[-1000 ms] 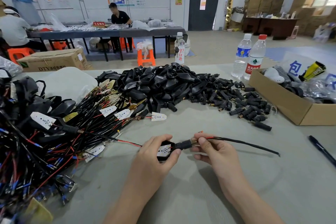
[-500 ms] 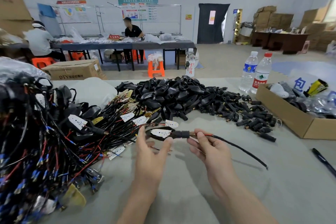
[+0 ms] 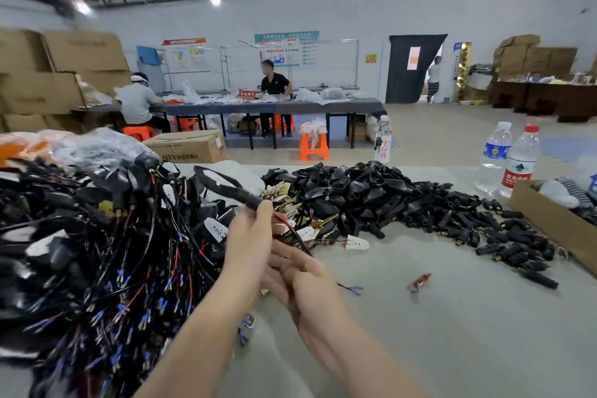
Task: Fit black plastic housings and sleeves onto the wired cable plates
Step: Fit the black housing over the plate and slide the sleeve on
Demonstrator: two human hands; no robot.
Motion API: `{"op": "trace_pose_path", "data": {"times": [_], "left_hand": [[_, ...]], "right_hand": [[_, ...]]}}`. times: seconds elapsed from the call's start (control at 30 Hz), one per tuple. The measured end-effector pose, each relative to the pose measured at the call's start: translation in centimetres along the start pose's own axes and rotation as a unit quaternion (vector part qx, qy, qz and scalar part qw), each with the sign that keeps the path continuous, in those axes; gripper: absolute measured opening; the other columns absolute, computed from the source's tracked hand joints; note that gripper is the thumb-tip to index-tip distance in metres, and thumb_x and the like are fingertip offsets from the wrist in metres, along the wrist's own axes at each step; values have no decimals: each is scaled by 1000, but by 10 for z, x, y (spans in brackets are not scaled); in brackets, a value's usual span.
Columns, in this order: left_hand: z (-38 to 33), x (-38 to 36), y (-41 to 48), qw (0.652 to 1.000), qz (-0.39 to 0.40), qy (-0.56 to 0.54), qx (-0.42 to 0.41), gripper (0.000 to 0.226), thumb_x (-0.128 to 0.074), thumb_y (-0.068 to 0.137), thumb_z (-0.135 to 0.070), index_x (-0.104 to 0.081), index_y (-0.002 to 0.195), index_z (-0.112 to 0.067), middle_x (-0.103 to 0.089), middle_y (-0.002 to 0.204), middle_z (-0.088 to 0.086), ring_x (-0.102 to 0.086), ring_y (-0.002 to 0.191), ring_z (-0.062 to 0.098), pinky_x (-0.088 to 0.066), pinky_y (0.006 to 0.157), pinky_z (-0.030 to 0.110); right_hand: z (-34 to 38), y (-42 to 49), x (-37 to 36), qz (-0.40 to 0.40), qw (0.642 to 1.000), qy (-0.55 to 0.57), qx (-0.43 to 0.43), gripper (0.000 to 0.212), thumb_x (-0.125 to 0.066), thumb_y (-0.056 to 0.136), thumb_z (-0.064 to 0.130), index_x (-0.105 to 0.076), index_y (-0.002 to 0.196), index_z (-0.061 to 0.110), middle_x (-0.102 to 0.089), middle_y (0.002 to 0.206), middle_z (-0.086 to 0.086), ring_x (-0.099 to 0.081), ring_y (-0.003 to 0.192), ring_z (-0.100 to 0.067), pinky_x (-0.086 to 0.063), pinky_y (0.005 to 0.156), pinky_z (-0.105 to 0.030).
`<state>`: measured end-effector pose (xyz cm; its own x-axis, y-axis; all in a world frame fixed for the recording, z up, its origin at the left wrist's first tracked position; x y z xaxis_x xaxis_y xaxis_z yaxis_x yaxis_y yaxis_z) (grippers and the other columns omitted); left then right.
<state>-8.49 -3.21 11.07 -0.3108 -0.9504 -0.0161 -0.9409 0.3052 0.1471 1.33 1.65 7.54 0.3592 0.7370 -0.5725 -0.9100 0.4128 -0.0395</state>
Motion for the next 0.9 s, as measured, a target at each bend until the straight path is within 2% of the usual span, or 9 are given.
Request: {"op": "trace_pose_path", "data": {"times": [0.07,0.17,0.3,0.37,0.43,0.57,0.73,0.8,0.9], "left_hand": [[-35,23,37,998,-15,56,-38,28,-51,97,-34,-59,81,-12,-63,67,0,-54,54,13,-42,51,26],[-82,72,96,977,-77,185,-68,26,-48,99,-29,-59,86,-10,-57,74,4,-52,62,19,-39,55,28],[-96,135,142,920,-182,344,-43,47,-48,95,-36,-55,120,3,-61,116,27,-56,109,43,-47,94,48],[-89,125,130,911,-184,359,-87,43,-49,94,-34,-54,124,-3,-61,119,24,-55,111,43,-45,99,51],[-71,94,111,906,-130,375,-151,37,-51,95,-29,-55,127,-10,-63,115,16,-57,109,37,-46,99,48],[-5,27,74,893,27,418,-167,28,-50,97,-22,-61,122,-17,-67,102,2,-62,96,26,-52,90,44],[48,-31,60,774,165,569,-225,28,-45,100,-27,-64,120,-27,-65,119,-2,-55,111,21,-45,96,41],[63,-47,57,753,214,578,-229,29,-42,101,-27,-63,121,-29,-64,121,-6,-53,113,19,-44,97,40],[76,-64,57,747,214,589,-221,30,-38,103,-29,-59,124,-29,-61,123,-5,-51,114,20,-43,95,39]], "right_hand": [[0,-1,-11,39,999,-22,-25,57,-21,89,-22,-67,110,3,-67,117,-19,-74,79,-23,-59,62,-26],[12,-1,-11,64,997,-48,-17,67,-18,82,-24,-73,104,7,-69,115,-15,-73,74,-27,-59,58,-29],[36,8,15,14,999,-46,24,68,-22,78,-24,-76,96,13,-71,114,-10,-74,73,-34,-57,52,-29],[47,14,36,-29,997,-58,44,66,-23,78,-22,-75,98,14,-70,116,-7,-74,75,-35,-57,52,-29],[44,18,58,-63,995,-60,41,64,-23,80,-21,-72,104,12,-66,121,-6,-75,80,-34,-58,54,-30],[23,19,92,-112,990,-85,2,56,-31,84,-19,-68,111,13,-63,122,-1,-75,91,-25,-57,59,-27],[21,20,116,-146,981,-124,-6,49,-32,91,-14,-68,110,14,-65,115,-1,-73,70,-13,-55,54,-24],[27,20,126,-165,978,-125,-4,47,-32,93,-12,-67,110,14,-64,115,-2,-72,66,-11,-56,53,-25],[32,22,141,-187,974,-130,-3,44,-32,95,-8,-67,109,15,-65,115,-6,-69,74,-16,-60,61,-28]]}}
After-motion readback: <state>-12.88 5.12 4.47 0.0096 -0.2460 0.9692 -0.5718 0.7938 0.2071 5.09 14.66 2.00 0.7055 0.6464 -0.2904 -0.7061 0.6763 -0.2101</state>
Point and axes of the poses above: each hand's wrist, its own y-axis towards the middle knuckle, its own x-axis out of the back of the hand, z = x × y, the point moved 7 cm from there along y, towards the middle knuckle
